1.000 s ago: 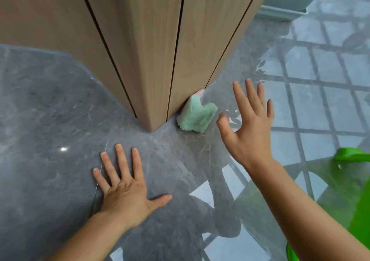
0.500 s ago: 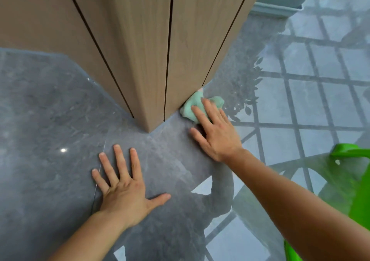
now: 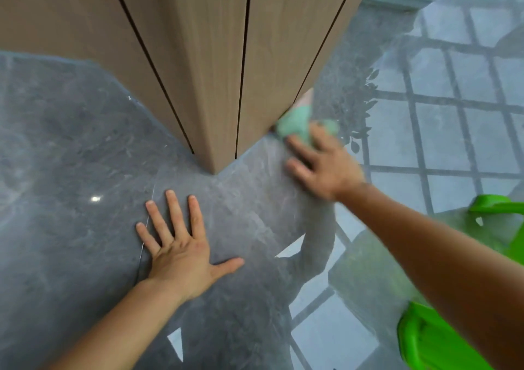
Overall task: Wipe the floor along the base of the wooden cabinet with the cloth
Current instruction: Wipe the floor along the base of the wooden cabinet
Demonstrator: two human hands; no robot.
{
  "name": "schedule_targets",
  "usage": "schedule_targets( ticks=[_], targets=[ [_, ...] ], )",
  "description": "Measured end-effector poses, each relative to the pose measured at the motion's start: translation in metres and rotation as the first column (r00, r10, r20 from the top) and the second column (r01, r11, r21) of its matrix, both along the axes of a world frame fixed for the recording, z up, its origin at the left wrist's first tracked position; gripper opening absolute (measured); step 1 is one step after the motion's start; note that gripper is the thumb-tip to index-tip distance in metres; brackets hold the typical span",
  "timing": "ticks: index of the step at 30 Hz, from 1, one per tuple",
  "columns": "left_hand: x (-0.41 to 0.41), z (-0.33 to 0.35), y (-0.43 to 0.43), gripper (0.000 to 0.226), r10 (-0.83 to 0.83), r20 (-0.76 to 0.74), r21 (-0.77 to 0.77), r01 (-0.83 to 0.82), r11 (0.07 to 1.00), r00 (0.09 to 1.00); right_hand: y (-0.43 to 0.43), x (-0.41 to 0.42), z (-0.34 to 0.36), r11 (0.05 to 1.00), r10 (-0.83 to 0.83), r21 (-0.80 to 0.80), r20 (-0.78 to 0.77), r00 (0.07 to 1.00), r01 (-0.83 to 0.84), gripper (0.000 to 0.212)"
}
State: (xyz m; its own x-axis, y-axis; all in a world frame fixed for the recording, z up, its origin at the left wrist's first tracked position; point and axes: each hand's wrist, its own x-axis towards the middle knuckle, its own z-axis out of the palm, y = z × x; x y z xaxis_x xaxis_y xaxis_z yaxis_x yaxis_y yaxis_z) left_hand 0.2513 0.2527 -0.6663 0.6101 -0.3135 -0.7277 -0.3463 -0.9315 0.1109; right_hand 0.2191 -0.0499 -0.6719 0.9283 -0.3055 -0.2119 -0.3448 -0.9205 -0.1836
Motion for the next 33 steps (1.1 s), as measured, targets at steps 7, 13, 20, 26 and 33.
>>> schedule_targets(
  ticks=[7,13,20,26,33],
  targets=[
    [-0.002,0.003,-0.001,0.144,0.019,0.004,-0.017,-0.019,1.000,1.000,0.086,-0.007,0.002,0.991,0.106,0.083,0.033,0.994,-0.109,0.069],
    [-0.002,-0.005,0.000,0.144,0.018,0.038,-0.023,-0.017,1.000,0.999,0.047,-0.008,-0.007,0.988,0.150,-0.029,0.002,0.989,-0.150,0.069],
    [-0.003,-0.012,0.000,0.145,0.039,0.065,-0.068,-0.034,0.997,0.997,0.006,0.037,0.027,0.975,-0.200,0.063,-0.160,0.967,0.212,0.081],
    [-0.001,-0.015,0.037,0.124,0.005,0.177,-0.322,0.053,0.945,0.984,0.141,-0.023,0.021,0.936,0.335,0.156,-0.114,0.935,-0.316,0.069],
    [0.059,-0.025,0.171,0.080,0.346,0.543,-0.331,-0.183,0.926,0.765,0.211,-0.025,0.031,0.919,0.386,0.159,-0.175,0.905,-0.361,0.067]
  ],
)
